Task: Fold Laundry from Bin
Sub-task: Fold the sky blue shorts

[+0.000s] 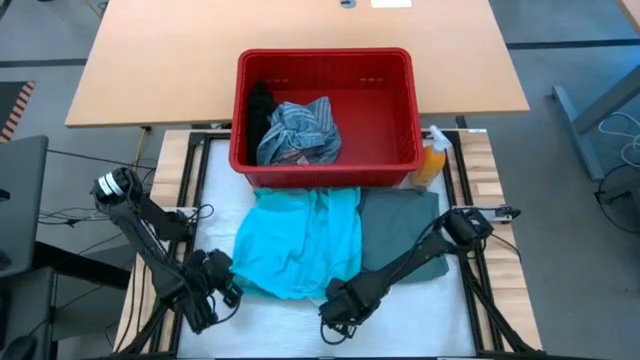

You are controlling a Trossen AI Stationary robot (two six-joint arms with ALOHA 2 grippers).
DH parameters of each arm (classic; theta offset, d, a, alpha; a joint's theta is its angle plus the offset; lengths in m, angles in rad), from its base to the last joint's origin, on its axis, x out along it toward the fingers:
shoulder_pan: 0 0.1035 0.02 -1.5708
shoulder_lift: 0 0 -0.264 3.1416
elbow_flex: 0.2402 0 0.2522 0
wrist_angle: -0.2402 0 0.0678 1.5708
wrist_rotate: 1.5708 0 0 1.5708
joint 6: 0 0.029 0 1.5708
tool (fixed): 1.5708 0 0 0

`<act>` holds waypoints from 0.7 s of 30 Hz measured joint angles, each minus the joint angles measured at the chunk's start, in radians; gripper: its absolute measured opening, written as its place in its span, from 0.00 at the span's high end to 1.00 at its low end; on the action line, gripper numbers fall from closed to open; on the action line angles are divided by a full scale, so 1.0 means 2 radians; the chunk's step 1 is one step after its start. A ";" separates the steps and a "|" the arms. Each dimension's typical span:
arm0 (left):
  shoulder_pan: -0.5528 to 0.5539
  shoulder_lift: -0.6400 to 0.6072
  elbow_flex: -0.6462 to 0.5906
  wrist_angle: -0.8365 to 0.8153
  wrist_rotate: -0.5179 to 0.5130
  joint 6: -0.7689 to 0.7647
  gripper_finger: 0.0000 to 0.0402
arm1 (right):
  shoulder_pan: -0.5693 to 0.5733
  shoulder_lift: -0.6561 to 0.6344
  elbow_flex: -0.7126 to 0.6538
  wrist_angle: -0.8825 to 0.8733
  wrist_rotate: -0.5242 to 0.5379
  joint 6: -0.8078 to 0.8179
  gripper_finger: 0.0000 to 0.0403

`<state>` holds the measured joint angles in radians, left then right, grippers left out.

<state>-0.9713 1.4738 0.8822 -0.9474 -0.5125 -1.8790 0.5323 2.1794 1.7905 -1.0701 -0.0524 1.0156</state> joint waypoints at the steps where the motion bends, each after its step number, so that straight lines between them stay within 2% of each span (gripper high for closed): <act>1: -0.007 0.006 0.000 0.002 0.005 -0.003 1.00 | 0.000 -0.007 0.000 0.000 0.000 -0.002 0.75; 7: -0.038 0.034 0.000 0.036 0.005 -0.018 1.00 | 0.021 -0.048 0.000 0.008 -0.008 -0.022 0.58; 10: -0.048 0.041 0.000 0.041 0.005 -0.017 1.00 | 0.043 -0.053 0.000 0.020 -0.010 -0.027 0.49; 13: -0.056 0.041 0.001 0.041 0.000 -0.017 1.00 | 0.062 -0.049 0.000 0.037 -0.014 -0.066 0.42; 17: -0.070 0.041 0.001 0.041 0.003 -0.004 1.00 | 0.094 -0.049 -0.013 0.079 0.043 -0.185 0.39; 21: -0.081 0.041 0.002 0.038 0.006 0.000 1.00 | 0.125 -0.048 -0.014 0.035 0.156 -0.294 0.39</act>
<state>-1.1329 1.5558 0.8852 -0.8719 -0.5015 -1.8799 0.7822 2.0829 1.7626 -0.9998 0.2597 0.4274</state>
